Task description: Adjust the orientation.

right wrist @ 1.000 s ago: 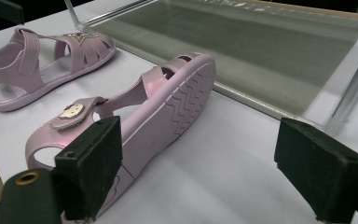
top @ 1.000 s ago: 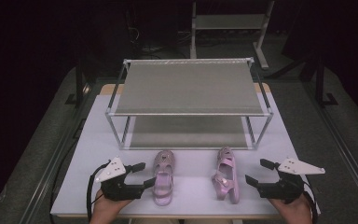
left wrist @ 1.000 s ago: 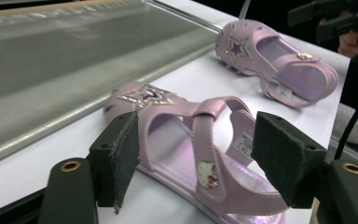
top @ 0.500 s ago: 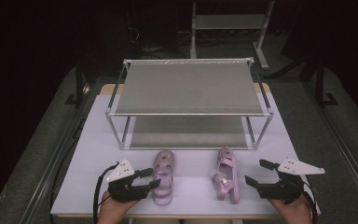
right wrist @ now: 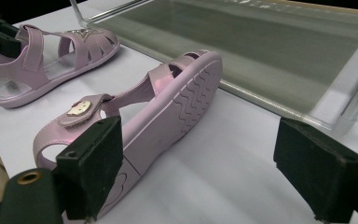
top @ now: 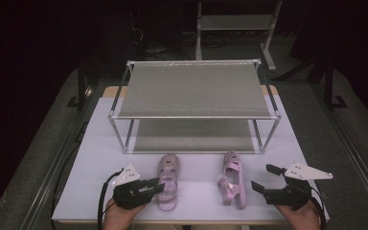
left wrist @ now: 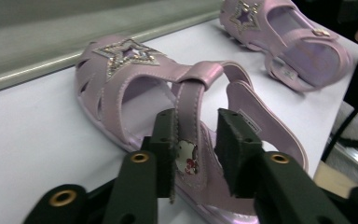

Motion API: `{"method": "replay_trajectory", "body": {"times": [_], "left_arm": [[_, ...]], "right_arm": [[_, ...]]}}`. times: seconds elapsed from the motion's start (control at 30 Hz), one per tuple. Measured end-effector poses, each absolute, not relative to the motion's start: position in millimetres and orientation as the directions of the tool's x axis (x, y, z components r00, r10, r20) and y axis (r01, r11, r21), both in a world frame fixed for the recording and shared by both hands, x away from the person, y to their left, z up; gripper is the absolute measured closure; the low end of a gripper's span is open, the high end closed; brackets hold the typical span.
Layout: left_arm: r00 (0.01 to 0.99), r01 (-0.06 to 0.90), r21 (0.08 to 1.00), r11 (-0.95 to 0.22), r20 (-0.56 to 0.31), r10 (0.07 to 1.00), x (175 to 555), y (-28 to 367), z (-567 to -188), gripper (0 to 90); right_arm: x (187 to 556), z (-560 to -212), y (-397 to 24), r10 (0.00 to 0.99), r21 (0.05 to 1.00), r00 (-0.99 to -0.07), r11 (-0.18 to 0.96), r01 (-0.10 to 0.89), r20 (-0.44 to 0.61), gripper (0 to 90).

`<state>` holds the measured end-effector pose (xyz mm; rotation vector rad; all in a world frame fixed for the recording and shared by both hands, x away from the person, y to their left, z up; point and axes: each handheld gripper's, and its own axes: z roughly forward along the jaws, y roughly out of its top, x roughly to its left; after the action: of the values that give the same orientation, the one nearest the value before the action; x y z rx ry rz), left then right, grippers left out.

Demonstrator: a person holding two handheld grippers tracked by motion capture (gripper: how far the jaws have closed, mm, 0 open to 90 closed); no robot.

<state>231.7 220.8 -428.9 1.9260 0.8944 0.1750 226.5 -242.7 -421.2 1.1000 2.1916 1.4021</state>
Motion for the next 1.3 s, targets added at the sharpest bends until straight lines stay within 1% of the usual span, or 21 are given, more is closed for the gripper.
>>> {"method": "replay_trajectory", "body": {"times": [0.27, 0.33, 0.4, 0.47, 0.57, 0.67, 0.87, 1.1, 1.3], "left_arm": [[0.675, 0.504, 0.830, -0.239, -0.207, 0.708, 228, 227, -427, 79.8], [0.662, 0.498, 0.841, -0.212, -0.211, 0.719, 228, 232, -425, 81.7], [0.648, 0.511, 0.844, -0.162, -0.254, 0.718, 229, 238, -424, 82.9], [0.635, 0.520, 0.846, -0.115, -0.293, 0.715, 228, 243, -423, 83.3], [0.632, 0.501, 0.861, -0.083, -0.299, 0.715, 224, 245, -418, 83.3], [0.629, 0.492, 0.870, -0.037, -0.325, 0.706, 221, 244, -415, 83.3], [0.626, 0.474, 0.880, -0.002, -0.335, 0.704, 224, 240, -412, 83.3], [0.592, 0.455, 0.887, 0.081, -0.369, 0.717, 237, 231, -414, 83.3], [0.573, 0.455, 0.882, 0.121, -0.394, 0.719, 246, 224, -417, 83.3]], "right_arm": [[225, -420, -244, 0.748, 0.875, -0.649, 0.215, 0.433, 0.137, 15.3], [224, -420, -244, 0.749, 0.877, -0.648, 0.212, 0.432, 0.138, 15.3], [224, -420, -245, 0.750, 0.877, -0.646, 0.209, 0.434, 0.141, 15.3], [224, -420, -245, 0.752, 0.876, -0.643, 0.205, 0.436, 0.144, 15.3], [224, -420, -247, 0.757, 0.878, -0.637, 0.198, 0.435, 0.144, 15.3], [224, -420, -249, 0.762, 0.882, -0.630, 0.185, 0.433, 0.149, 15.2], [224, -420, -252, 0.765, 0.883, -0.625, 0.176, 0.435, 0.155, 15.3], [223, -419, -253, 0.761, 0.888, -0.629, 0.168, 0.429, 0.160, 15.3], [221, -418, -254, 0.761, 0.894, -0.626, 0.148, 0.424, 0.171, 15.3]]}}
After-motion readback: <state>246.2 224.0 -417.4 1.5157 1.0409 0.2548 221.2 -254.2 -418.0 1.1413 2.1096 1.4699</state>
